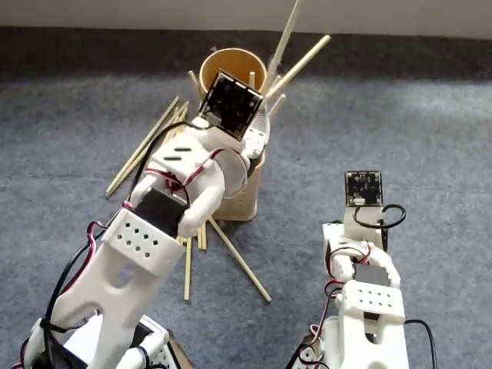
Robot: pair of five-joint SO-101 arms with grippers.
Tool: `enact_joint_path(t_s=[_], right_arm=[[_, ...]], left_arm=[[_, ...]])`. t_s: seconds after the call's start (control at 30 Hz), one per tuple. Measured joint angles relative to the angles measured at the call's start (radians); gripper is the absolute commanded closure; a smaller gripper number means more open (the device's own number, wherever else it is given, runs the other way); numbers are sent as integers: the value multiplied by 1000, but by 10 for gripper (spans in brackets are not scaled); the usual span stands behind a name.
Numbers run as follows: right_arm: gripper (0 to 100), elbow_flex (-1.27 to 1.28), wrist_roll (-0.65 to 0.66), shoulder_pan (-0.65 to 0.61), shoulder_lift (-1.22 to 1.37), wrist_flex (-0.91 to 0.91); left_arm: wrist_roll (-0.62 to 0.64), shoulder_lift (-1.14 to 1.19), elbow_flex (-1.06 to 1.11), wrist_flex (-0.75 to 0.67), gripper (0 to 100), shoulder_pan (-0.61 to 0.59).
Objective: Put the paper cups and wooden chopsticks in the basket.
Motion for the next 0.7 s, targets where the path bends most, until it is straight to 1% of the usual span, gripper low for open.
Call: enact_joint_path(t_s=[0.1, 0.2, 0.27, 0.4, 0.5, 0.63, 0.7], right_arm=[[721, 0, 0, 0, 0, 0], [721, 17, 0, 0, 0, 0], [721, 20, 0, 0, 0, 0], [721, 20, 0, 0, -2, 0], [721, 20, 0, 0, -2, 0], [721, 20, 0, 0, -2, 0], [721, 20, 0, 0, -2, 0]], left_arm=[[0, 0, 49, -6, 986, -2], [0, 0, 74, -8, 905, -6], [0, 0, 84, -8, 861, -32], [0, 0, 87, -8, 857, -95], [0, -6, 87, -8, 857, -110], [0, -77, 89, -5, 856, -115], [0, -117, 89, 23, 856, -114]])
